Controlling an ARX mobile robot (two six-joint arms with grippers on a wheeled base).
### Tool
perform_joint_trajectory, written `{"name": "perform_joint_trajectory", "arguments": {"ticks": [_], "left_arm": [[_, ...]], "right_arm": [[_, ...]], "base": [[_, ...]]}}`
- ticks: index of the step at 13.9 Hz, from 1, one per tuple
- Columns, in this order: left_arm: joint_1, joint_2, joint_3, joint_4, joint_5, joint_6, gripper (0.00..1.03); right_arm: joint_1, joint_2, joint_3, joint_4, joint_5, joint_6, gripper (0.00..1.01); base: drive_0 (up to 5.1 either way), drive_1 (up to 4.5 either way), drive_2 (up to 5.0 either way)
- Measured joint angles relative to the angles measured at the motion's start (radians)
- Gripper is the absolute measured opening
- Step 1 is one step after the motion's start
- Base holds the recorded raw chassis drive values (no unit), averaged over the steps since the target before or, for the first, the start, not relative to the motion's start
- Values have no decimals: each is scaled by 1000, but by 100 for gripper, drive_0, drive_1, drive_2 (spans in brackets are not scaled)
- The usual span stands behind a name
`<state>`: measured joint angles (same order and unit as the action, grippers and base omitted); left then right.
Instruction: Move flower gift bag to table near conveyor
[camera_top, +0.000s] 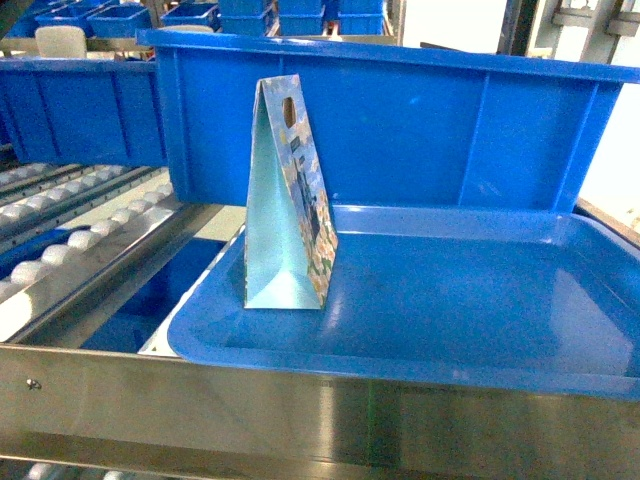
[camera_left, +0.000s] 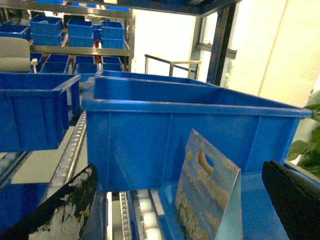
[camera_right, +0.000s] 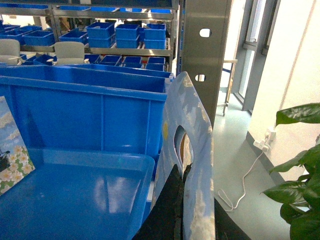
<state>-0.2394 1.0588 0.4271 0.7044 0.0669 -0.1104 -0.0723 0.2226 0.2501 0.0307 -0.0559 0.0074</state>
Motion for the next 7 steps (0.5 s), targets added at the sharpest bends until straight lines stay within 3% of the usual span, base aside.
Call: {"name": "perform_joint_trajectory", "arguments": {"ticks": [4,6,7], "left_arm": [[-27,43,52,1,-2,-4,98],[-96,122,131,-14,-31,-2,98],[-153,185,172,-26,-72,4,98]], "right_arm": [[0,0,0,0,0,0,2],[0,0,0,0,0,0,2],[0,0,0,0,0,0,2]], "base": [[0,0,0],[0,0,0],[0,0,0]]}}
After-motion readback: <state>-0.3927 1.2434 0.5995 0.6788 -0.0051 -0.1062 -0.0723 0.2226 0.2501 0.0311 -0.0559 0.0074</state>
